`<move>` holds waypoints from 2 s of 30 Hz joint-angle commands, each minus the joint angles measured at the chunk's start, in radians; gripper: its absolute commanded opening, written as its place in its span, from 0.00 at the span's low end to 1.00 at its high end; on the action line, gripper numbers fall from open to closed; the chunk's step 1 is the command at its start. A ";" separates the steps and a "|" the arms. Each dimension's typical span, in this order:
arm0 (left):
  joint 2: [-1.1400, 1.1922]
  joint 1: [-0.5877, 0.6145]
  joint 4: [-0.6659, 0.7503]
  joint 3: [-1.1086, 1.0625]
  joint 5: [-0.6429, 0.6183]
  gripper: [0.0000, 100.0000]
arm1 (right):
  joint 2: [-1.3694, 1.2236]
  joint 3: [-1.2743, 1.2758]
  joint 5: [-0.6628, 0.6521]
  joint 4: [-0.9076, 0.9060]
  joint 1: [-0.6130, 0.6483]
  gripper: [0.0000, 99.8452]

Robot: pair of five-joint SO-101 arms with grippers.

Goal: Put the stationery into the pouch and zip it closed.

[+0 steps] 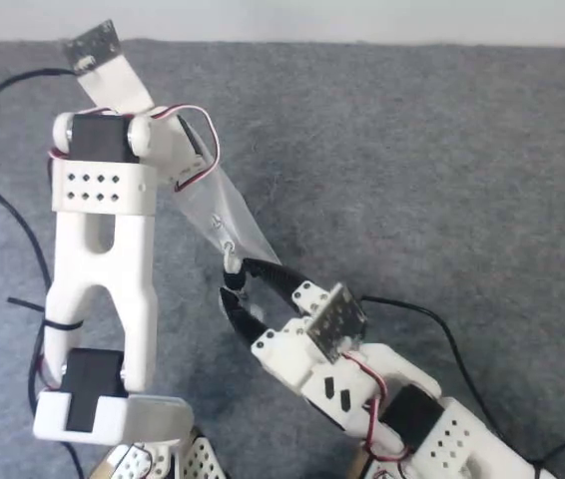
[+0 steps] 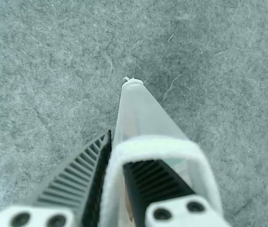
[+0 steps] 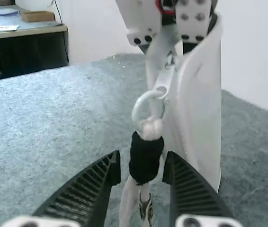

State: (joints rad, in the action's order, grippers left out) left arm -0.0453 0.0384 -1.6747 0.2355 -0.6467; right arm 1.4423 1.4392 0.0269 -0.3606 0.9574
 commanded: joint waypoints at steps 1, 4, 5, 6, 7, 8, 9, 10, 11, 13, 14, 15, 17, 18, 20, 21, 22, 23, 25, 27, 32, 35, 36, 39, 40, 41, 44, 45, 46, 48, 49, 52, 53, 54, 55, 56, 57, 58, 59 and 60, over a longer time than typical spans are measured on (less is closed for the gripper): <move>-0.005 0.000 0.014 0.008 -0.012 0.01 | -0.076 -0.092 0.028 0.018 -0.010 0.15; -0.008 0.000 0.014 0.008 -0.012 0.01 | -0.067 -0.097 0.029 0.027 -0.010 0.15; -0.008 0.000 0.014 0.008 -0.012 0.01 | -0.062 -0.097 0.029 0.028 -0.010 0.15; -0.009 0.000 0.014 0.010 -0.012 0.01 | -0.059 -0.097 0.029 0.028 -0.010 0.15; -0.009 0.000 0.014 0.012 -0.012 0.01 | -0.061 -0.097 0.031 0.030 -0.010 0.15; -0.009 0.000 0.014 0.012 -0.012 0.01 | -0.065 -0.098 0.031 0.035 -0.010 0.15; -0.009 0.000 0.015 0.012 -0.012 0.01 | -0.067 -0.097 0.031 0.050 -0.010 0.15; -0.011 0.000 0.015 0.012 -0.012 0.01 | -0.067 -0.094 0.031 0.065 -0.012 0.15; -0.011 0.000 0.015 0.012 -0.012 0.01 | -0.067 -0.094 0.031 0.076 -0.013 0.15; -0.011 0.000 0.015 0.012 -0.012 0.01 | -0.067 -0.092 0.031 0.085 -0.013 0.15; -0.011 0.000 0.015 0.012 -0.012 0.01 | -0.067 -0.094 0.032 0.085 -0.010 0.15; -0.009 0.000 0.015 0.012 -0.012 0.01 | -0.067 -0.094 0.032 0.085 -0.010 0.15; -0.009 0.000 0.015 0.012 -0.012 0.01 | -0.067 -0.097 0.032 0.085 -0.010 0.15; -0.009 0.000 0.015 0.012 -0.012 0.01 | -0.067 -0.097 0.032 0.085 -0.010 0.15; -0.009 0.000 0.015 0.012 -0.012 0.01 | -0.067 -0.097 0.032 0.087 -0.010 0.15; -0.008 0.000 0.015 0.012 -0.012 0.01 | -0.067 -0.095 0.032 0.094 -0.010 0.15; -0.008 0.000 0.015 0.012 -0.012 0.01 | -0.067 -0.092 0.032 0.110 -0.010 0.15; -0.006 0.000 0.015 0.012 -0.012 0.01 | -0.068 -0.086 0.032 0.124 -0.013 0.15; -0.006 0.000 0.015 0.012 -0.012 0.01 | -0.068 -0.072 0.032 0.150 -0.015 0.15; -0.006 0.000 0.015 0.012 -0.012 0.01 | -0.068 -0.064 0.031 0.160 -0.015 0.15; -0.006 0.000 0.015 0.010 -0.012 0.01 | -0.068 -0.058 0.031 0.160 -0.015 0.14; -0.006 0.000 0.015 0.008 -0.012 0.01 | -0.068 -0.055 0.031 0.159 -0.015 0.14; -0.006 0.000 0.015 0.008 -0.012 0.01 | -0.068 -0.055 0.031 0.159 -0.015 0.14; -0.006 0.000 0.014 0.008 -0.012 0.01 | -0.068 -0.055 0.031 0.154 -0.015 0.14; -0.005 0.000 0.012 0.008 -0.012 0.01 | -0.068 -0.055 0.029 0.153 -0.015 0.14; -0.005 0.000 0.012 0.008 -0.012 0.01 | -0.068 -0.055 0.028 0.153 -0.015 0.14; -0.005 0.000 0.011 0.008 -0.012 0.01 | -0.068 -0.055 0.023 0.153 -0.016 0.06; -0.005 0.000 0.011 0.008 -0.011 0.01 | -0.068 -0.055 0.023 0.153 -0.016 0.02; -0.005 0.000 0.011 0.008 -0.011 0.01 | -0.068 -0.055 0.021 0.153 -0.016 0.00; -0.005 0.000 0.009 0.008 -0.011 0.01 | -0.068 -0.055 0.021 0.151 -0.016 0.02; -0.005 0.000 0.009 0.008 -0.009 0.01 | -0.068 -0.055 0.018 0.151 -0.019 0.01; -0.005 0.000 0.009 0.008 -0.006 0.01 | -0.059 -0.061 -0.032 0.122 -0.038 0.01; -0.005 0.000 0.009 0.008 -0.003 0.01 | -0.054 -0.068 -0.044 0.088 -0.039 0.01; -0.005 0.000 0.012 0.008 0.011 0.01 | -0.053 -0.084 -0.051 0.053 -0.039 0.01; -0.005 0.000 0.014 0.008 0.037 0.01 | -0.048 -0.101 -0.057 0.007 -0.039 0.01; -0.005 0.000 0.015 0.008 0.068 0.01 | -0.041 -0.120 -0.057 -0.041 -0.041 0.01; -0.006 0.000 0.025 0.010 0.100 0.01 | -0.033 -0.135 -0.057 -0.082 -0.041 0.01; -0.009 0.000 0.037 0.010 0.129 0.01 | -0.025 -0.147 -0.058 -0.120 -0.039 0.01; -0.012 0.000 0.046 0.010 0.155 0.01 | -0.015 -0.157 -0.075 -0.151 -0.038 0.01; -0.014 0.000 0.057 0.010 0.178 0.01 | -0.001 -0.161 -0.109 -0.177 -0.036 0.01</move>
State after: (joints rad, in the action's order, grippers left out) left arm -0.0453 0.0338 -1.6640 0.2355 -0.5378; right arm 1.4070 1.3456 -0.0207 -0.4511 0.9268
